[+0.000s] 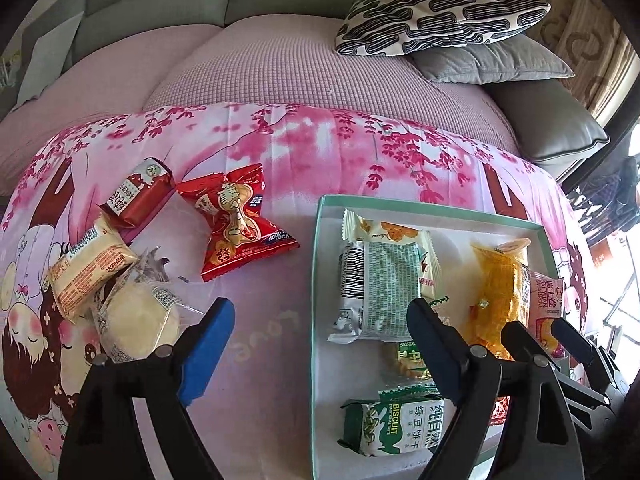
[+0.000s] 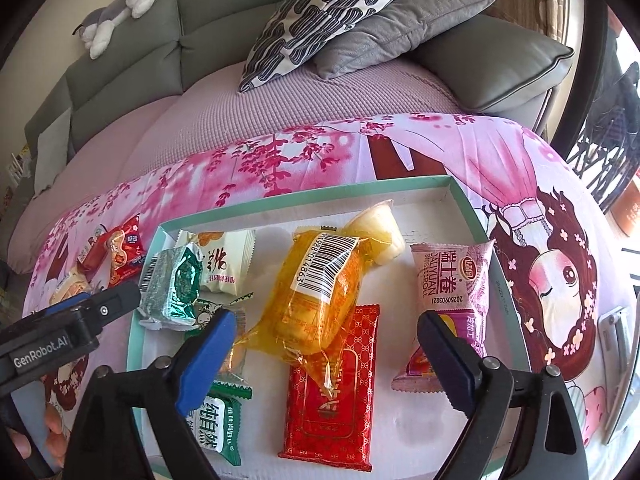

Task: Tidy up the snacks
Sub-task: 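Open the left tool releasing the pale green packet while the right tool releases the yellow packet, then move both open tools to the snack pile, left toward cream bread, right toward clear bun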

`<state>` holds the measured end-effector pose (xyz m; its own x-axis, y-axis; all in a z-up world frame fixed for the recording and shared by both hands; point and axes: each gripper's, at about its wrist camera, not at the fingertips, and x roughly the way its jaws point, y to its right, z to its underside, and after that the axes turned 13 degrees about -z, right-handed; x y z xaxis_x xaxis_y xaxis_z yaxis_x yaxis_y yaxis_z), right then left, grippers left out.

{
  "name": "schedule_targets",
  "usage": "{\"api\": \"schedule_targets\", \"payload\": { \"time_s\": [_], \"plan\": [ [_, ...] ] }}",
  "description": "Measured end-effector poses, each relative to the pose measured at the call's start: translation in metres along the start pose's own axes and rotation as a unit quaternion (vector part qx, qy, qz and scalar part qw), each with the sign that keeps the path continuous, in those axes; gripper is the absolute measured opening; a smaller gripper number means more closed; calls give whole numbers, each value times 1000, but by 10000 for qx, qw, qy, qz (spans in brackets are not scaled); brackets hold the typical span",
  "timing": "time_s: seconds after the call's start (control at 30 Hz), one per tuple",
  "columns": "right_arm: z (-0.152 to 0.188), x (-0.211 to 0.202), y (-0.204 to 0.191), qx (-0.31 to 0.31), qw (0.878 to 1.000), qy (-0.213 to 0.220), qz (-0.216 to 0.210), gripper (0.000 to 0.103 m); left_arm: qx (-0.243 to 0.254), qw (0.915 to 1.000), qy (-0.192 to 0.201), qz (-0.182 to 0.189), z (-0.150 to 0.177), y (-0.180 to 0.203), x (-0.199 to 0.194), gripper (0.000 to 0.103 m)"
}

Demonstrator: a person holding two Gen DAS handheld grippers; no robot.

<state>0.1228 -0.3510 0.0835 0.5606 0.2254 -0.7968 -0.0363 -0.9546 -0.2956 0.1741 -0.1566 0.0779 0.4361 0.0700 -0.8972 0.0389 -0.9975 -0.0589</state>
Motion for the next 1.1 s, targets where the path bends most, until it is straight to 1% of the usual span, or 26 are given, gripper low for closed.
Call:
{"api": "schedule_targets", "payload": {
  "time_s": [0.2,0.27,0.33,0.4,0.47,0.57,0.73,0.83,0.9,1.0,1.1],
  "plan": [
    [1,1,3,77,10000,-6,26,103,-64,9993,111,-356,0,-7,3,89],
    [1,1,4,100,9999,5,44,103,-87,9985,87,-539,-1,-9,5,90],
    [1,0,4,107,9999,15,55,103,-103,9986,107,-512,0,-11,6,94],
    [1,0,4,101,9999,5,40,103,-159,9989,117,-436,-1,-14,5,94],
    [0,-2,2,66,10000,32,16,103,-193,9987,219,-429,-1,-15,1,94],
    [-1,-4,-4,-17,9999,104,55,103,-220,9977,400,-492,-2,-16,-6,94],
    [-3,-7,-9,-59,9998,207,-54,103,-305,9960,617,-572,-4,-21,-14,94],
    [-2,-7,-12,-101,9997,197,84,103,-271,9947,712,-695,-3,-23,-17,94],
    [-1,-7,-13,-107,9997,192,96,103,-234,9937,798,-746,-3,-25,-19,94],
    [1,-10,-15,-44,9996,261,115,103,-238,9924,858,-844,-2,-27,-22,94],
    [2,-15,-20,-124,9989,411,190,103,-322,9925,855,-816,0,-32,-25,94]
  ]
}}
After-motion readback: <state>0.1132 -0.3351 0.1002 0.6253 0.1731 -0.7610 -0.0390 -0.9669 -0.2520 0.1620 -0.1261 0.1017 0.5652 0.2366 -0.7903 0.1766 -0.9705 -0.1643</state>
